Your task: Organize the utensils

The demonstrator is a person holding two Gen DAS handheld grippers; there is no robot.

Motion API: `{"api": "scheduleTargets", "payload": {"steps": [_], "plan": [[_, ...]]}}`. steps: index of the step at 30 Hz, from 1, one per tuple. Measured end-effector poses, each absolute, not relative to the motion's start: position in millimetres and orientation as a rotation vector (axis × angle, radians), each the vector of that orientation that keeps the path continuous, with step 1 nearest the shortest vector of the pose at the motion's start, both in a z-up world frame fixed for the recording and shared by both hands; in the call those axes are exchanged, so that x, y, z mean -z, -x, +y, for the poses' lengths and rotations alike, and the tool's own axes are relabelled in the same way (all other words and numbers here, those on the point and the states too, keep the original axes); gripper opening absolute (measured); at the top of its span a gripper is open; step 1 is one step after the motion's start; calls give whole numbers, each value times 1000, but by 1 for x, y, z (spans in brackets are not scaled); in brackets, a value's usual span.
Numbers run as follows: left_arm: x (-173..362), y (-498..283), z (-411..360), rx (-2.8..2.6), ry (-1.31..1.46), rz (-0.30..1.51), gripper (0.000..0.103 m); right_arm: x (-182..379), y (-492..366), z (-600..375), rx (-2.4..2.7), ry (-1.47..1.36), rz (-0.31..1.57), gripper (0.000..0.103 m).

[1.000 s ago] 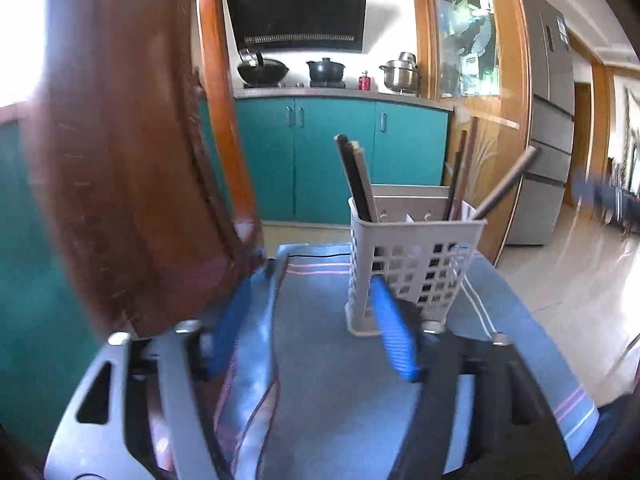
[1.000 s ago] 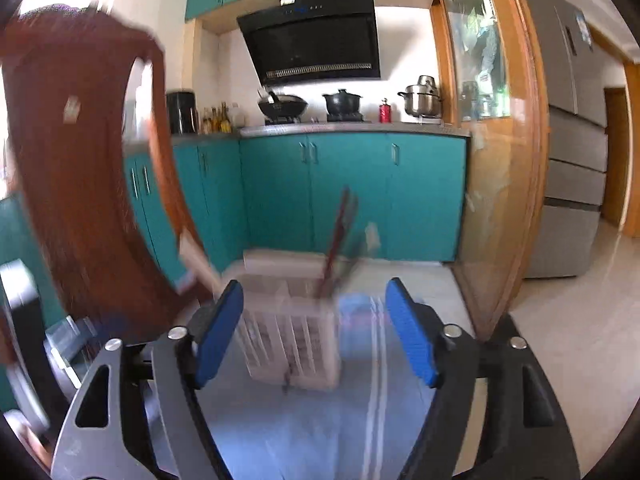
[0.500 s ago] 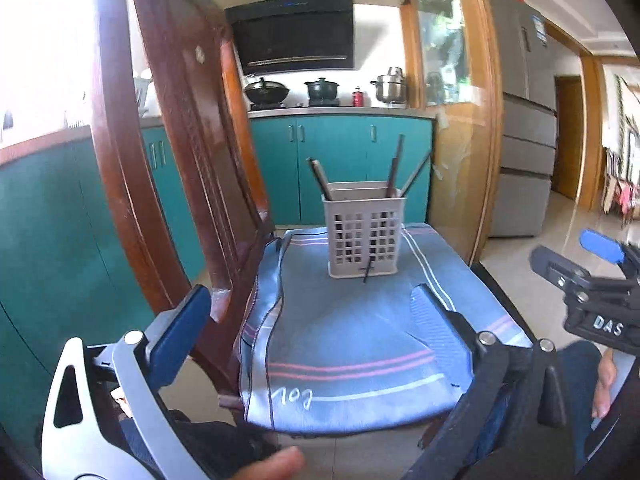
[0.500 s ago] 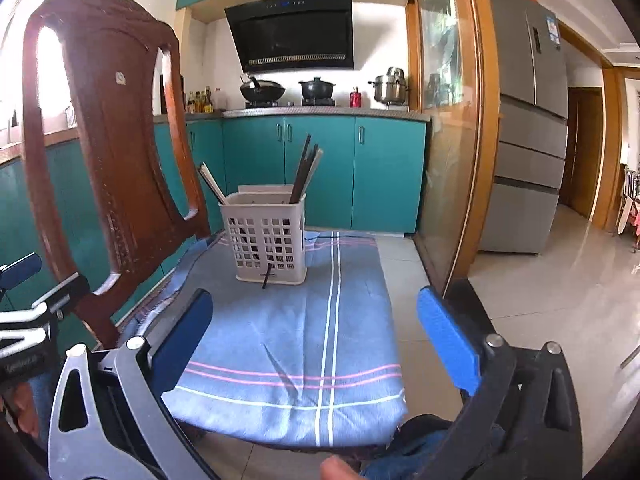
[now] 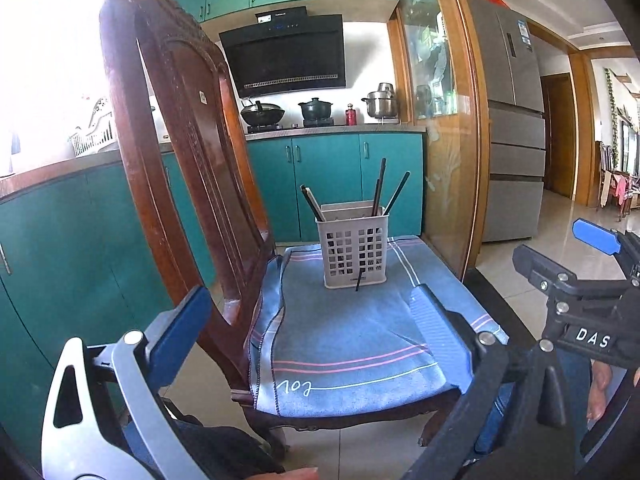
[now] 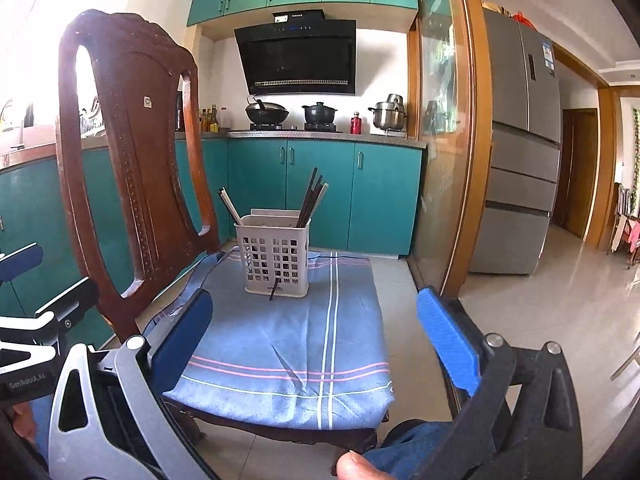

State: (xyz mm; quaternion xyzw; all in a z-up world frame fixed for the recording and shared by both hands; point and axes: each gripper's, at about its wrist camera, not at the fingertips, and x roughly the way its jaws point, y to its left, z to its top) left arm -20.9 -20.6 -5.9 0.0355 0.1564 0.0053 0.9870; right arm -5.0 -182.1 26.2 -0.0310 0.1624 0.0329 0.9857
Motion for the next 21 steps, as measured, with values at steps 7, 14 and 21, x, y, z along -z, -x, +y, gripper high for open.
{"api": "scheduleTargets", "payload": {"steps": [7, 14, 21], "plan": [[3, 24, -23, -11, -60, 311, 99, -27, 11, -181, -58, 66, 315, 100], [3, 25, -28, -8, -60, 314, 99, -27, 14, -183, -61, 56, 318, 100], [2, 25, -30, -7, -64, 316, 99, -25, 16, -185, -68, 60, 323, 100]]}}
